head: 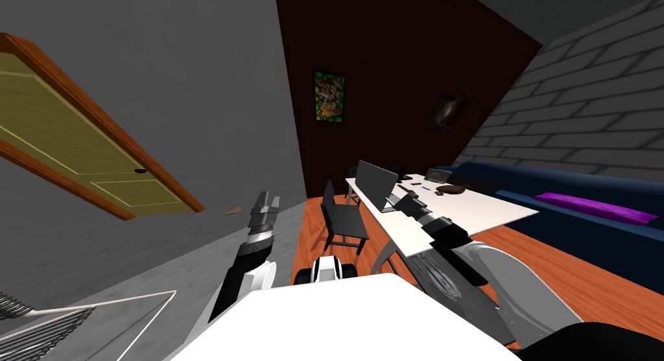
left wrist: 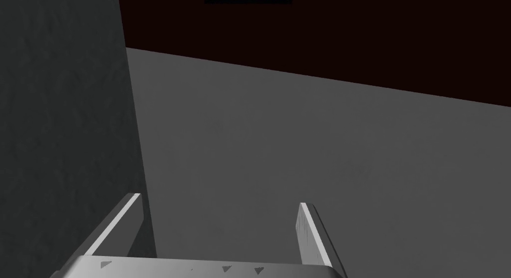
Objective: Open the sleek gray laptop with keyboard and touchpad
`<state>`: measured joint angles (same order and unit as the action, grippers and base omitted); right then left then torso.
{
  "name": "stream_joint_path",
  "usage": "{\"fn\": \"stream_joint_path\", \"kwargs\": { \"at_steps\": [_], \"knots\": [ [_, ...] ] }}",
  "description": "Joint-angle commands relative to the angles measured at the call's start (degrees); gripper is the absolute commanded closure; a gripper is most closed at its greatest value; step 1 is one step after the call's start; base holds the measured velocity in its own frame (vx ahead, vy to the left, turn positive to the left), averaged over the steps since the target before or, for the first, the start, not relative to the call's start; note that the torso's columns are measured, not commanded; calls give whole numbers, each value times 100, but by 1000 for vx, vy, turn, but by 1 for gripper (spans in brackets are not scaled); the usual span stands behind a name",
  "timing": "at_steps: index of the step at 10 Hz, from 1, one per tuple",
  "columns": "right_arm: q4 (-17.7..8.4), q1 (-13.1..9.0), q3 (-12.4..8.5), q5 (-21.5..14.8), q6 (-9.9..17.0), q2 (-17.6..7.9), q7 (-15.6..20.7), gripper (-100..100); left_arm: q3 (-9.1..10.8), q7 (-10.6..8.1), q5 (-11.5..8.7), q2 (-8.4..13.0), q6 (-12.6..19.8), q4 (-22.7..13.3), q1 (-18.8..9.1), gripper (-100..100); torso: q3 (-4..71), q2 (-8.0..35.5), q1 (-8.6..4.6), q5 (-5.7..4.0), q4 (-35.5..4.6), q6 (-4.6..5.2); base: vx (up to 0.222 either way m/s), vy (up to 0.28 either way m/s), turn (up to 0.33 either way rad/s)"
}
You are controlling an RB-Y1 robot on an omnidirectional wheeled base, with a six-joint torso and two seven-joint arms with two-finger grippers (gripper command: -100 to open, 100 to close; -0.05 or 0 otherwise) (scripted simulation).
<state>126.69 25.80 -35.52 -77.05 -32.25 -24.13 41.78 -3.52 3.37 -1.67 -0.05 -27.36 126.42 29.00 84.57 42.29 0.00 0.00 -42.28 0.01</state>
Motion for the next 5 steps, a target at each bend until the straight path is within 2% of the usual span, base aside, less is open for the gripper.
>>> {"fn": "stream_joint_path", "kwargs": {
  "at_steps": [1,2,3,4,5],
  "knots": [
    [-150,-55,-336,-446,-86,-201,392,-100,0,0,0,0,0,0,0,0,0,-1,-1,0,0,-3,19,-22,206],
    [-150,-55,-336,-581,-86,-201,392,-100,0,0,0,0,0,0,0,0,2,-3,-2,0,1,-3,16,-20,57],
    [-207,-78,-478,-737,-113,-297,547,-100,0,0,0,0,0,0,0,0,0,-1,-1,-1,0,2,17,-15,75],
    [-207,-78,-478,-835,-113,-297,547,-100,0,0,0,0,0,0,0,0,0,0,1,1,0,-2,11,-13,57],
    [-259,-99,-613,-1057,-140,-389,694,-100,0,0,0,0,0,0,0,0,-1,2,3,1,0,0,9,-11,107]
  ]
}}
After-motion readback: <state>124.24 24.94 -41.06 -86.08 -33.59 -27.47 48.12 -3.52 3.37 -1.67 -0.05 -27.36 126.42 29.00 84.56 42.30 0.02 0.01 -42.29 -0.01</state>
